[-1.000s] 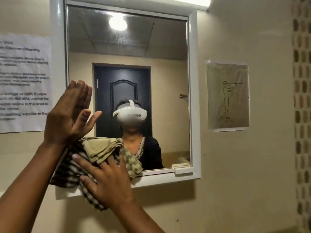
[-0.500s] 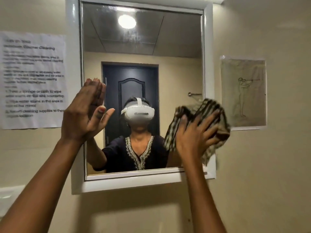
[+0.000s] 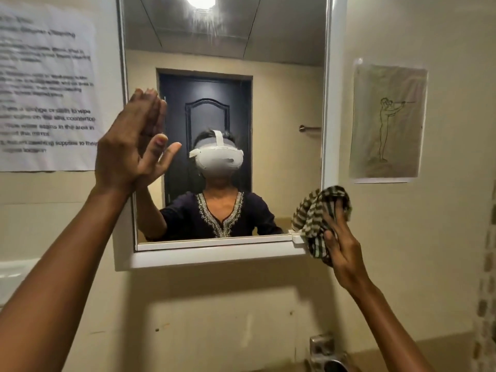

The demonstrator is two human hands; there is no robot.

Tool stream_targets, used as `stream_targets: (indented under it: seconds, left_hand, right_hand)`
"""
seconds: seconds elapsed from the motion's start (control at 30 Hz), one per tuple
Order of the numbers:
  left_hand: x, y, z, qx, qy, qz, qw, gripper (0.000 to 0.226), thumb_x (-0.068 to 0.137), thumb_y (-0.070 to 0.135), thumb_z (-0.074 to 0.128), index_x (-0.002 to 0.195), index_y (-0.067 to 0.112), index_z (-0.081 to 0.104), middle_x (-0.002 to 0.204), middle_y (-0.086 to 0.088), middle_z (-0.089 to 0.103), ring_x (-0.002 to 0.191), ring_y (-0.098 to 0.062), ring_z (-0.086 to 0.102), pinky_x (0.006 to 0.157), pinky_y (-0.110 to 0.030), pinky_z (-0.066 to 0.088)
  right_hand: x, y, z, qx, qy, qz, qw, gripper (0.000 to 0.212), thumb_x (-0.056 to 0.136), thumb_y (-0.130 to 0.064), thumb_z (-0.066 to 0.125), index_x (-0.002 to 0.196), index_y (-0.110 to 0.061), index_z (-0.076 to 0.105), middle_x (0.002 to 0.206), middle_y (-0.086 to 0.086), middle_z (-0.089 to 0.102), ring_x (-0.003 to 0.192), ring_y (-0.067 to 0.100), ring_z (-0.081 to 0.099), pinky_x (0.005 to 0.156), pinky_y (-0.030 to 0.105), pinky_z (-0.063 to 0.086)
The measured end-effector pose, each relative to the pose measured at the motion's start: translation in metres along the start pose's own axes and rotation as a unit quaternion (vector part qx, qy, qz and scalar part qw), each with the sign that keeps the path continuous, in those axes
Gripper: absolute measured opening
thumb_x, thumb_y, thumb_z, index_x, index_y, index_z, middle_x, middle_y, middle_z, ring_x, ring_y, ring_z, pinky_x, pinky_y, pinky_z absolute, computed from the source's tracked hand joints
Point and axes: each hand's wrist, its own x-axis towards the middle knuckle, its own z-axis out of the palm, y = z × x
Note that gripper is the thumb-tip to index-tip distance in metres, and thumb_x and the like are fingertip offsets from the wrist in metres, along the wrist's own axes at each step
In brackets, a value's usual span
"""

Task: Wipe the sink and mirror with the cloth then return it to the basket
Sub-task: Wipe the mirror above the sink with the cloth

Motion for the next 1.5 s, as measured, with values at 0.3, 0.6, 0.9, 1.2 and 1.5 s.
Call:
stream_targets:
  seconds: [0.3,0.6,0.9,1.2,1.5]
  left_hand:
    - [0.001,-0.004,0.001,-0.013,0.011,0.012,1.000,0.066,0.093,0.051,0.040,0.145,0.011,0.032,0.148,0.006,0.027,0.140,-0.010,0.026,0.112,-0.010,0.020]
    - [0.001,-0.009,0.005,0.000,0.005,0.014,1.000,0.061,0.090,0.036,0.057,0.144,0.018,0.035,0.147,-0.005,0.044,0.139,-0.009,0.031,0.109,-0.026,0.036]
    - [0.002,-0.004,0.001,-0.048,0.019,-0.005,0.999,0.073,0.087,0.033,0.062,0.149,0.021,0.025,0.147,-0.003,0.045,0.128,-0.015,0.049,0.098,-0.016,0.039]
    - [0.004,0.008,-0.006,-0.080,0.031,-0.021,0.996,0.078,0.092,0.056,0.032,0.149,0.004,0.017,0.157,-0.005,0.018,0.147,-0.013,0.014,0.117,-0.022,0.021]
    - [0.003,0.006,-0.007,-0.070,0.019,0.009,0.997,0.071,0.094,0.057,0.028,0.148,0.016,0.011,0.156,-0.001,0.018,0.145,-0.026,0.022,0.116,-0.033,0.026]
  right_hand:
    - [-0.030,-0.050,0.083,-0.223,-0.182,-0.180,0.941,0.064,0.087,-0.017,0.054,0.143,-0.036,0.030,0.132,0.004,0.057,0.124,0.029,0.046,0.112,0.033,0.020]
    - [0.013,-0.158,0.210,-0.391,-0.297,-0.392,0.778,0.049,0.084,-0.018,0.034,0.127,-0.032,0.051,0.130,-0.007,0.057,0.119,0.022,0.052,0.112,0.046,0.030]
    - [0.053,-0.082,0.106,-0.189,-0.136,-0.190,0.954,0.050,0.096,-0.044,0.034,0.144,-0.029,0.027,0.141,0.013,0.048,0.128,0.036,0.045,0.112,0.036,0.018]
    - [0.102,-0.123,0.137,-0.342,0.095,-0.070,0.932,0.059,0.076,-0.048,0.057,0.125,-0.015,0.055,0.151,0.011,0.035,0.135,0.032,0.031,0.110,0.060,0.012]
    - [0.247,-0.127,0.057,-0.266,0.090,-0.116,0.953,0.059,0.092,-0.057,0.032,0.147,-0.040,0.015,0.156,0.006,0.026,0.135,0.038,0.033,0.116,0.057,0.006]
